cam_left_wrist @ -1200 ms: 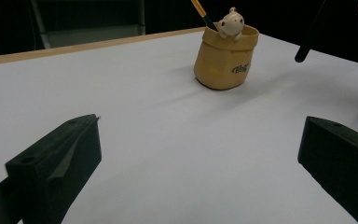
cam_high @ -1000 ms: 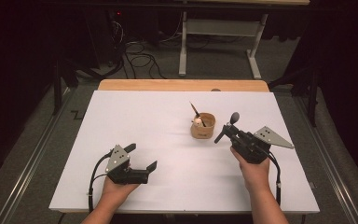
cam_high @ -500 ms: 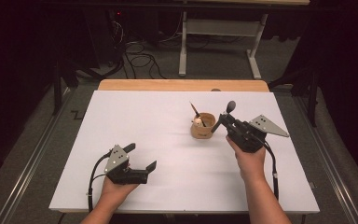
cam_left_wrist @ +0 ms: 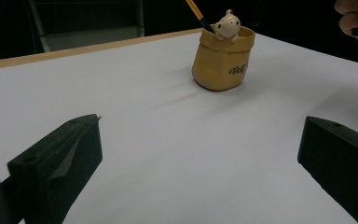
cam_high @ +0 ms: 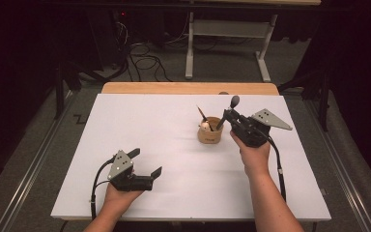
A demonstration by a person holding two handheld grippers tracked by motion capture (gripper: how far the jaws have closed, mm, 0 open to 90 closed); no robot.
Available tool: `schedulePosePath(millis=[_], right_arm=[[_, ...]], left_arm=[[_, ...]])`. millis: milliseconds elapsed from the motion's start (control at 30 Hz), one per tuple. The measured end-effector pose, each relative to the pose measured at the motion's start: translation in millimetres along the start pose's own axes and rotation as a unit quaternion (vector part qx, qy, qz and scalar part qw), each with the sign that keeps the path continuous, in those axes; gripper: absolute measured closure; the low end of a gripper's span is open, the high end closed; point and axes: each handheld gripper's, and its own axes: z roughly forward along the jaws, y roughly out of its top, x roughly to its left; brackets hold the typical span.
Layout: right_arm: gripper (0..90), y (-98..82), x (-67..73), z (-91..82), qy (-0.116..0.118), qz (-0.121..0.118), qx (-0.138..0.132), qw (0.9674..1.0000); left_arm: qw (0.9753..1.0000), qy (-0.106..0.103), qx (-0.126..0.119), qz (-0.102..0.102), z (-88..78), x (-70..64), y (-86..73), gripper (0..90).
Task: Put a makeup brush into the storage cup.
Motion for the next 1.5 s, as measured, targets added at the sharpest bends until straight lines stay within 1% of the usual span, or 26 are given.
schedulePosePath(millis=[67,100,200,533,1233,1367,1500], right_arm=[[79.3,-1.5,-1.5,3.8,-0.003,-0.002,0.005,1.0],[79.3,-1.9,-1.3,5.0,-0.003,0.002,0.007,1.0],[79.3,-3.2,-3.0,9.2,-0.008,-0.003,0.012,0.9999],[79.2,-6.3,-5.6,18.3,-0.009,-0.002,0.03,0.9995],[79.1,-17.7,-4.1,29.5,-0.006,0.001,0.056,0.9984],[79.1,-19.5,-3.3,30.8,-0.007,0.005,0.061,0.9981],[79.1,-21.8,-3.1,31.9,-0.008,0.003,0.064,0.9979]], left_arm=[[1.0,-0.001,0.0,-0.001,-0.6,0.4,0.0,0.6],[1.0,0.0,-0.001,-0.001,-0.9,0.7,-0.2,0.6],[1.0,0.001,-0.003,-0.002,-1.7,1.0,0.2,0.6],[1.0,0.0,-0.004,-0.001,-2.1,0.7,0.5,0.7],[1.0,0.0,-0.005,-0.001,-3.1,1.8,1.1,0.7],[1.0,0.001,-0.006,-0.001,-3.4,2.2,1.2,0.7],[1.0,0.001,-0.007,-0.001,-3.5,2.3,1.4,0.8]])
